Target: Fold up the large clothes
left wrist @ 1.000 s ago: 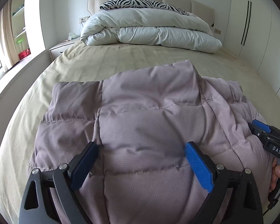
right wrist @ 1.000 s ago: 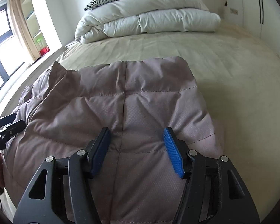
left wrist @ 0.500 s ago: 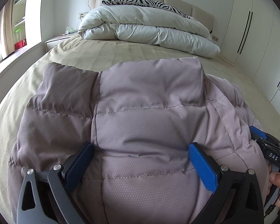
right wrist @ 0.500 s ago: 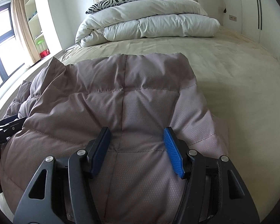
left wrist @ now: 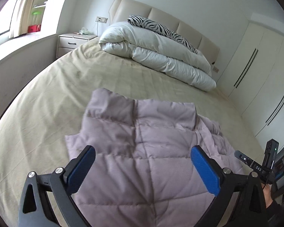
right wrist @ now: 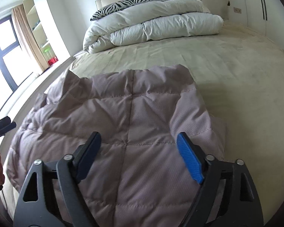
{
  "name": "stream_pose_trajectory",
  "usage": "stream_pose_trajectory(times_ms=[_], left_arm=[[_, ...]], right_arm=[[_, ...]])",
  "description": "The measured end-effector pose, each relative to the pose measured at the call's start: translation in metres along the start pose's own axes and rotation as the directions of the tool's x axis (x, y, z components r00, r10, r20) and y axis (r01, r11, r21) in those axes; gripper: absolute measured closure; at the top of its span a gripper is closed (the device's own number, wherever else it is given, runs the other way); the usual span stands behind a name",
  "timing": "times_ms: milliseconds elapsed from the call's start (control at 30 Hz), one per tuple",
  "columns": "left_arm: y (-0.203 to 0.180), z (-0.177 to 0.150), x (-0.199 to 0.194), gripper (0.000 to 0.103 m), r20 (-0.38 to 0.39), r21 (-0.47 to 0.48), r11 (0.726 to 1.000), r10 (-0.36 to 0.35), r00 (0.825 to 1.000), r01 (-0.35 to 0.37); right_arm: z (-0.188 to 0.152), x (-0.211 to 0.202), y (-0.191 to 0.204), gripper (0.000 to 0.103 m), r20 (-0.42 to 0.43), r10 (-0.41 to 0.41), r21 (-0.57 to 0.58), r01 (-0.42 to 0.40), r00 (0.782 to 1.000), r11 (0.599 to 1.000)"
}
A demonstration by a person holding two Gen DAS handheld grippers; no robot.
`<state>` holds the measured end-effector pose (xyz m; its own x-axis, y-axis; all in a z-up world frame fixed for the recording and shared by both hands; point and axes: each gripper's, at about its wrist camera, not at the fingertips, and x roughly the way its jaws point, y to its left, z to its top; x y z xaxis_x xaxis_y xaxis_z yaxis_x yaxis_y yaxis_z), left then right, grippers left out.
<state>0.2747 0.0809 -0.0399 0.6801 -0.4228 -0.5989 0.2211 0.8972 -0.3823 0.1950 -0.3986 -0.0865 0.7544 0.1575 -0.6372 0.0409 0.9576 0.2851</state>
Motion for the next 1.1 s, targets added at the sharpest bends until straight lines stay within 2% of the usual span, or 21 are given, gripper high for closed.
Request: stream_pose_trajectory(times_ms=[100,200,333,433,467,533,600,700,767,867,900,967,1033,1067,1100], left_arm=[[0.054,-0.001,-0.019,0.0,-0.031,-0.147,0.989,-0.035,0.999,0.031],[0.102,-0.011,-0.015,0.0,-0.103,-0.281,0.959,-0.074,0.992,0.042],[0.129,-0.032,0.008,0.0,-0.182,-0.433,0.891,-0.236,0.954,0.138],[0.122,-0.038,0.036,0.0,-0.261,-0.439,0.881,-0.313,0.913,0.176],[0.119,-0.04,0.044,0.0,-0.278,-0.434,0.884,-0.312,0.908,0.171],[0.115,-0.038,0.056,0.0,-0.294,-0.428,0.889,-0.309,0.904,0.164],[0.118,-0.035,0.06,0.0,-0.284,-0.457,0.873,-0.326,0.902,0.171],[0.121,-0.031,0.067,0.0,-0.292,-0.481,0.857,-0.357,0.887,0.186],[0.12,-0.028,0.07,0.005,-0.296,-0.47,0.858,-0.374,0.879,0.206],[0.116,-0.027,0.075,0.016,-0.314,-0.458,0.867,-0.366,0.876,0.199],[0.113,-0.028,0.078,0.022,-0.312,-0.465,0.86,-0.38,0.871,0.209],[0.11,-0.028,0.084,0.026,-0.311,-0.475,0.856,-0.381,0.871,0.205],[0.106,-0.029,0.088,0.036,-0.309,-0.47,0.858,-0.381,0.871,0.208],[0.105,-0.029,0.09,0.04,-0.309,-0.474,0.855,-0.384,0.87,0.209],[0.104,-0.029,0.09,0.048,-0.309,-0.475,0.853,-0.392,0.866,0.217]], right_arm=[[0.006,-0.035,-0.012,0.002,0.053,0.092,0.038,-0.094,0.994,0.995],[0.011,-0.05,-0.033,0.001,0.009,0.116,0.066,-0.116,0.993,0.991],[0.005,-0.047,-0.078,0.001,-0.096,0.176,0.194,-0.155,0.98,0.969],[-0.013,-0.033,-0.106,0.001,-0.179,0.24,0.314,-0.175,0.954,0.933],[-0.019,-0.028,-0.112,0.001,-0.193,0.248,0.34,-0.172,0.949,0.924],[-0.029,-0.019,-0.125,0.001,-0.204,0.285,0.4,-0.186,0.937,0.897],[-0.038,-0.008,-0.134,0.001,-0.207,0.334,0.466,-0.207,0.92,0.86],[-0.043,0.003,-0.14,0.001,-0.198,0.389,0.492,-0.252,0.9,0.833],[-0.041,0.011,-0.14,0.0,-0.203,0.433,0.506,-0.285,0.878,0.814],[-0.036,0.023,-0.136,0.001,-0.222,0.499,0.516,-0.334,0.838,0.789],[-0.033,0.029,-0.131,0.001,-0.243,0.5,0.508,-0.33,0.831,0.796],[-0.029,0.039,-0.119,0.001,-0.283,0.498,0.476,-0.331,0.82,0.815],[-0.027,0.048,-0.11,0.003,-0.318,0.478,0.451,-0.312,0.819,0.836],[-0.025,0.051,-0.106,0.006,-0.325,0.471,0.446,-0.306,0.82,0.841],[-0.024,0.053,-0.104,0.011,-0.33,0.462,0.445,-0.296,0.823,0.845]])
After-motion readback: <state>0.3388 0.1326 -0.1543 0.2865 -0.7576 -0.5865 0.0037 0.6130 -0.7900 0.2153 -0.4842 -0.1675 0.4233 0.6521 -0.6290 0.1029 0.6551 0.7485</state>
